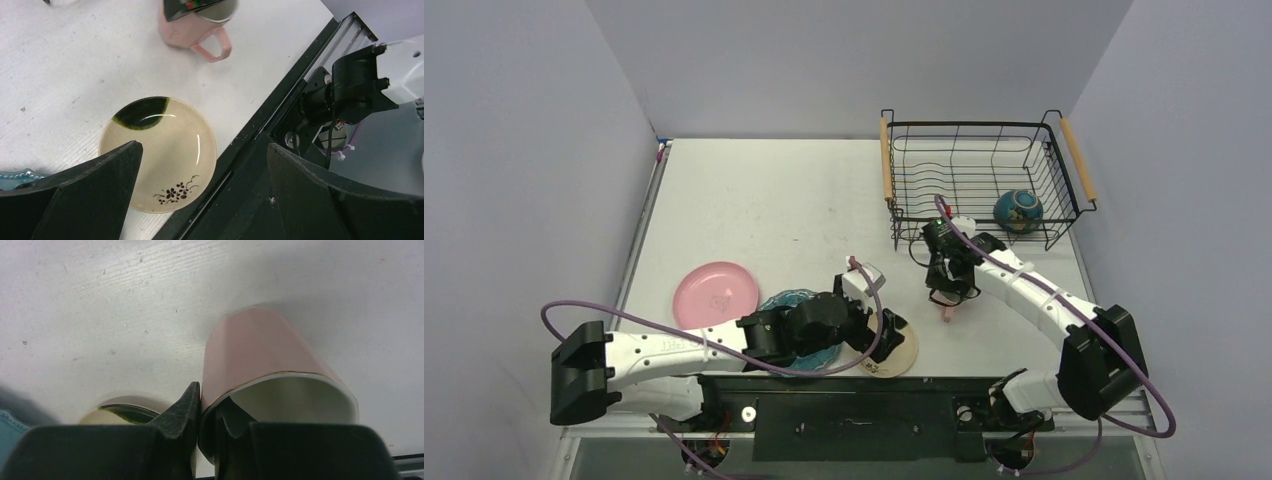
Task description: Load the mixed dishes into the dish rack
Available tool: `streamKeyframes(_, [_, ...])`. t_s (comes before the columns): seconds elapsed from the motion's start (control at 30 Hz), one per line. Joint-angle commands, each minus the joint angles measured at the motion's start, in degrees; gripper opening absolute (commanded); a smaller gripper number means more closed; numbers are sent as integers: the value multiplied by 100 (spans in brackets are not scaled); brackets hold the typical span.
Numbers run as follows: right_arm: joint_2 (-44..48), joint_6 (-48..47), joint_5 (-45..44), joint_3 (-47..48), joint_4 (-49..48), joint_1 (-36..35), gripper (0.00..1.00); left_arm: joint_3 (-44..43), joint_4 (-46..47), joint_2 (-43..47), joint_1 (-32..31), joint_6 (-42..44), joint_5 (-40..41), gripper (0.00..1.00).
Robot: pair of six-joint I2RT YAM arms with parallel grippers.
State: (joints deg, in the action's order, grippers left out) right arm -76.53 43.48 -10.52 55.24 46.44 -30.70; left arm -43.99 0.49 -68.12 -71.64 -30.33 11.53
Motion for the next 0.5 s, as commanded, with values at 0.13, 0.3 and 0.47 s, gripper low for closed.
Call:
streamKeyframes(0.13, [-373, -104, -171, 123, -593, -153, 23, -643, -226, -26, -652, 508, 1391, 95])
streamKeyframes(0.3, [-182, -150, -342, 158, -676, -252, 51, -704, -372, -50, -681, 299, 1704, 96])
streamKeyframes(0.47, [294, -182, -430, 413, -497, -280, 57, -939, -514, -288, -682, 300, 1568, 94])
